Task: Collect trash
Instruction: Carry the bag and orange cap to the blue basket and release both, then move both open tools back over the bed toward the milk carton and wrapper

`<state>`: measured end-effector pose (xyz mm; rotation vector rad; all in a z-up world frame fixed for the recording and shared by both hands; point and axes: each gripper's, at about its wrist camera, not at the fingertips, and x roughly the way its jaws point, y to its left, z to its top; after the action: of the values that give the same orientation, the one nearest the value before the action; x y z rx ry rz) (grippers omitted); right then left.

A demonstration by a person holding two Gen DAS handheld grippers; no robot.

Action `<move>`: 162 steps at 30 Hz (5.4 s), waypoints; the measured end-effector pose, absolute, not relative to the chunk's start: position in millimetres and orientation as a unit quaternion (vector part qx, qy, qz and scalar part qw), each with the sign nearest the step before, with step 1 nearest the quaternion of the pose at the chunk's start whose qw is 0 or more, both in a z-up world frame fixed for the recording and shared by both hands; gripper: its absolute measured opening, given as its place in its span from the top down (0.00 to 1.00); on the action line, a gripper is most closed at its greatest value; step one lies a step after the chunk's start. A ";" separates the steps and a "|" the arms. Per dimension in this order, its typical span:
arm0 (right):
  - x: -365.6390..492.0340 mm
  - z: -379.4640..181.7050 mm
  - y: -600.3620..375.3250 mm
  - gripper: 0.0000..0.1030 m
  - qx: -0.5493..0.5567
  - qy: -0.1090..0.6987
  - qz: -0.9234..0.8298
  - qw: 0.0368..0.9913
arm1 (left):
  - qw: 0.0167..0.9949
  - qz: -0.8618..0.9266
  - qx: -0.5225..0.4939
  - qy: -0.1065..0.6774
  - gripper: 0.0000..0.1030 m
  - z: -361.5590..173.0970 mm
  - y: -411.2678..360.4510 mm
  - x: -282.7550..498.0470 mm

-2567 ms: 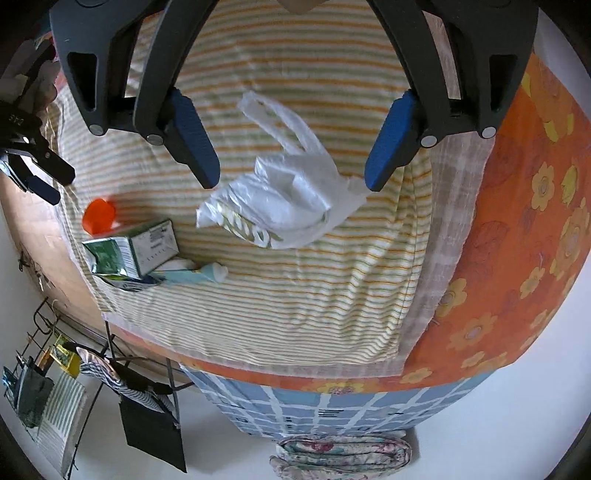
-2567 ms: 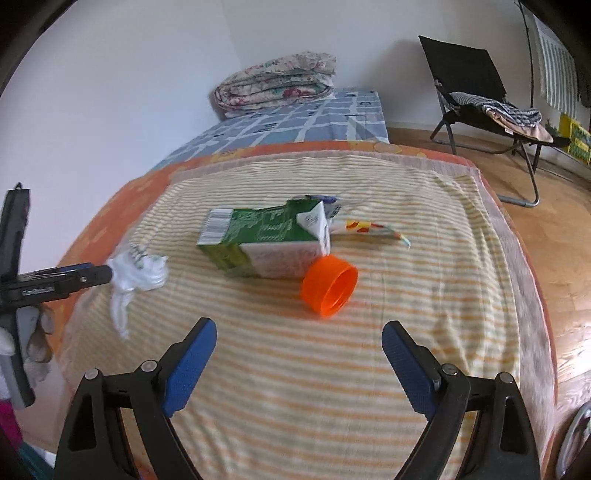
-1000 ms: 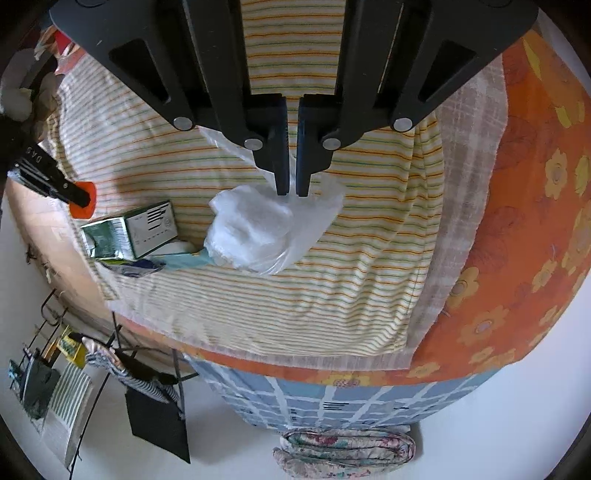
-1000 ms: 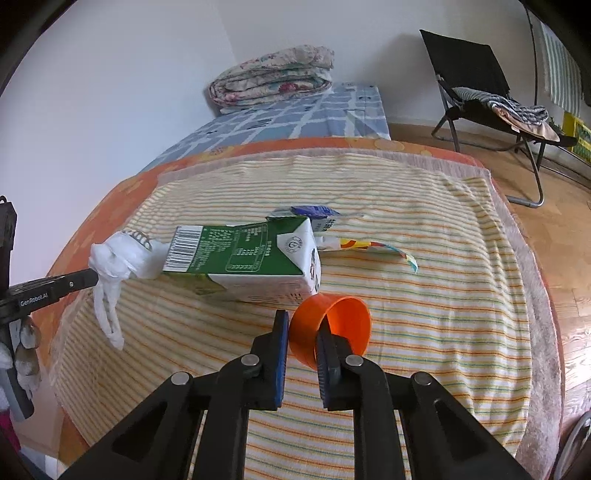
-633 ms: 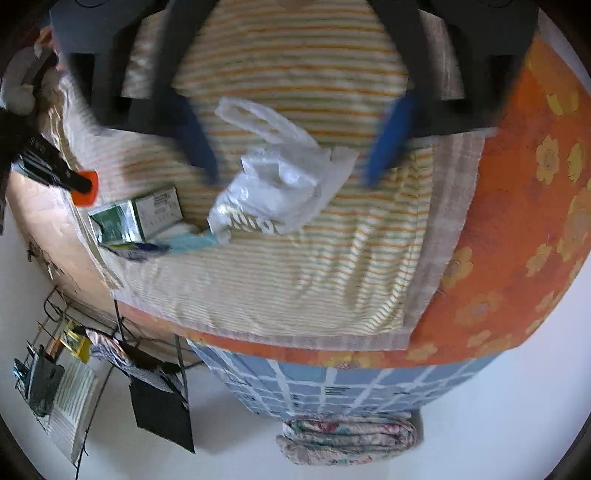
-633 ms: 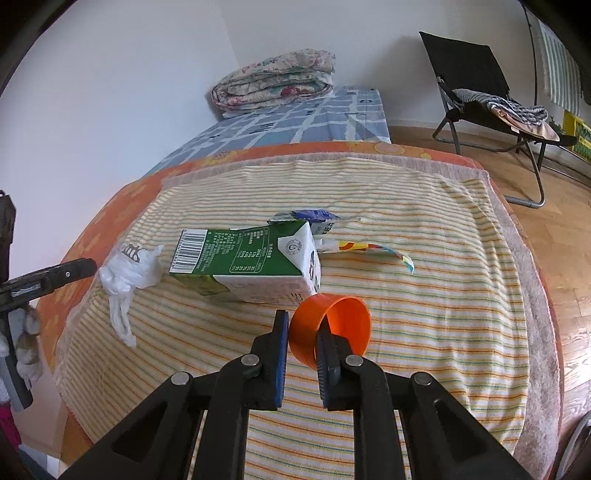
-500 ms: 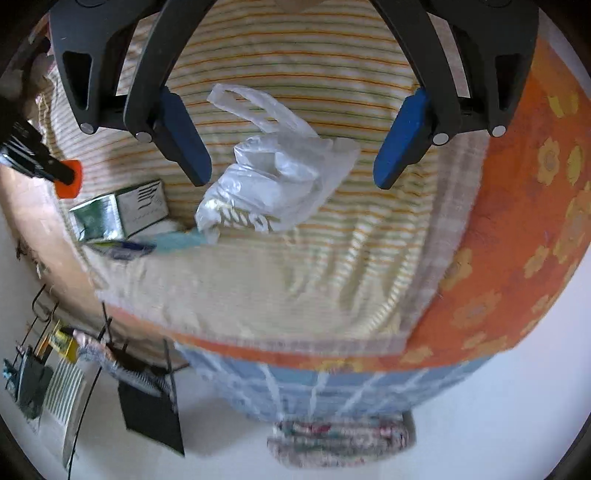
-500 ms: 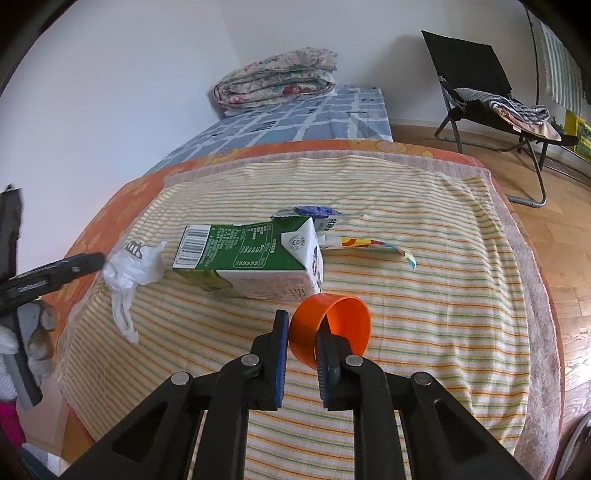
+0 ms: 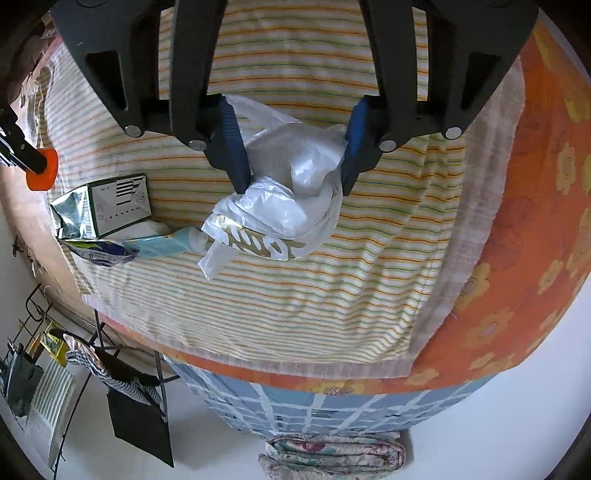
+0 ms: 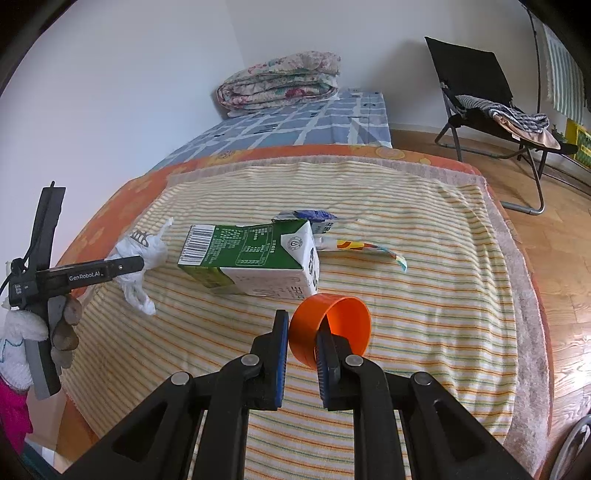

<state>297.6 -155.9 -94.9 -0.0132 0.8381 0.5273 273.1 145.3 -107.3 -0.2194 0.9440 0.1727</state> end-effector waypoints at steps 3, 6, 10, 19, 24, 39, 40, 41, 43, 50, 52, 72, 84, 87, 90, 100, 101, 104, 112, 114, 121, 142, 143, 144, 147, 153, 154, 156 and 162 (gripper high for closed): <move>289.8 -88.1 -155.4 0.88 -0.010 0.396 0.258 0.881 | 0.887 0.078 -0.105 0.442 0.54 -95.6 145.7 262.0; 277.0 -78.4 -154.5 0.88 -0.022 0.385 0.267 0.883 | 0.893 0.072 -0.103 0.432 0.54 -82.4 146.2 248.5; 257.0 -66.2 -153.5 0.88 -0.036 0.373 0.279 0.884 | 0.900 0.054 -0.108 0.420 0.54 -62.5 143.4 226.7; 196.1 -38.4 -162.1 0.88 -0.037 0.353 0.313 0.881 | 0.915 0.004 -0.081 0.396 0.54 -26.0 109.9 162.5; 157.3 -31.8 -168.7 0.88 -0.027 0.355 0.335 0.873 | 0.916 -0.014 -0.063 0.397 0.54 -21.5 89.7 124.1; 65.5 -74.2 -184.2 0.88 -0.017 0.400 0.375 0.836 | 0.890 -0.063 -0.032 0.450 0.54 -66.0 37.9 34.6; 61.8 -78.4 -184.2 0.88 -0.018 0.404 0.375 0.834 | 0.889 -0.066 -0.028 0.453 0.54 -69.5 33.8 30.6; 58.7 -81.7 -184.2 0.88 -0.018 0.407 0.376 0.832 | 0.888 -0.068 -0.024 0.455 0.54 -72.1 31.5 28.2; 54.5 -87.5 -184.2 0.88 -0.019 0.413 0.377 0.829 | 0.885 -0.071 -0.013 0.459 0.54 -78.5 24.9 21.9; 39.2 -114.3 -184.0 0.88 -0.018 0.441 0.379 0.813 | 0.870 -0.081 -0.007 0.486 0.54 -104.5 14.6 6.6; 35.7 -120.7 -182.4 0.88 -0.020 0.447 0.380 0.809 | 0.865 -0.083 -0.006 0.494 0.54 -112.3 12.1 4.2; 30.8 -165.9 -177.6 0.87 -0.029 0.503 0.374 0.779 | 0.828 -0.101 0.050 0.549 0.50 -163.0 -15.6 -9.0; 34.1 -169.0 -180.0 0.73 -0.024 0.510 0.363 0.780 | 0.822 -0.095 0.062 0.558 0.35 -169.5 -18.7 -6.2; 35.0 -169.5 -180.8 0.67 -0.022 0.511 0.359 0.780 | 0.822 -0.094 0.063 0.557 0.33 -169.7 -18.3 -5.8; 35.7 -168.6 -181.5 0.52 -0.022 0.509 0.353 0.785 | 0.822 -0.094 0.064 0.559 0.33 -170.3 -18.9 -5.5; 39.2 -165.2 -185.6 0.29 -0.019 0.504 0.337 0.795 | 0.820 -0.090 0.066 0.561 0.33 -172.6 -19.4 -5.3; 39.6 -165.1 -186.0 0.28 -0.019 0.503 0.335 0.796 | 0.820 -0.090 0.065 0.562 0.33 -172.6 -19.3 -5.0; 39.9 -164.4 -187.5 0.23 -0.020 0.500 0.329 0.801 | 0.819 -0.089 0.064 0.564 0.33 -173.1 -19.3 -3.0; 45.9 -157.3 -193.0 0.15 -0.016 0.486 0.308 0.818 | 0.823 -0.089 0.053 0.559 0.32 -167.0 -17.0 3.9; 48.0 -154.2 -195.5 0.13 -0.014 0.479 0.302 0.824 | 0.826 -0.088 0.047 0.554 0.32 -162.2 -15.7 7.6; 60.2 -144.8 -201.5 0.11 -0.008 0.463 0.279 0.841 | 0.838 -0.086 0.034 0.538 0.31 -145.8 -8.9 24.6; 142.8 -82.5 -212.3 0.09 0.007 0.405 0.253 0.879 | 0.880 -0.079 0.034 0.467 0.26 -80.0 8.8 120.2; 150.0 -79.3 -212.6 0.09 0.011 0.403 0.252 0.880 | 0.882 -0.076 0.032 0.465 0.26 -77.9 11.6 127.5; 155.4 -76.9 -212.5 0.09 0.014 0.401 0.252 0.881 | 0.883 -0.075 0.029 0.463 0.26 -76.8 13.1 132.6; 180.4 -70.0 -212.8 0.09 0.037 0.400 0.249 0.881 | 0.885 -0.065 0.020 0.461 0.26 -74.6 22.8 150.6; 232.4 -67.5 -208.1 0.09 0.107 0.418 0.251 0.867 | 0.890 -0.048 0.012 0.454 0.26 -74.0 39.9 180.2; 241.1 -68.2 -206.1 0.09 0.119 0.422 0.253 0.862 | 0.890 -0.046 0.011 0.453 0.26 -74.5 41.7 183.7; 256.7 -70.1 -202.1 0.09 0.143 0.430 0.256 0.854 | 0.891 -0.043 0.013 0.451 0.26 -75.5 44.8 192.7; 302.9 -78.3 -187.2 0.09 0.216 0.448 0.249 0.831 | 0.893 -0.035 0.008 0.449 0.26 -79.3 53.2 219.9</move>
<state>302.9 -187.2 -78.3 0.4580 0.9496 0.5278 219.9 53.2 -79.3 0.0174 0.9308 -0.0736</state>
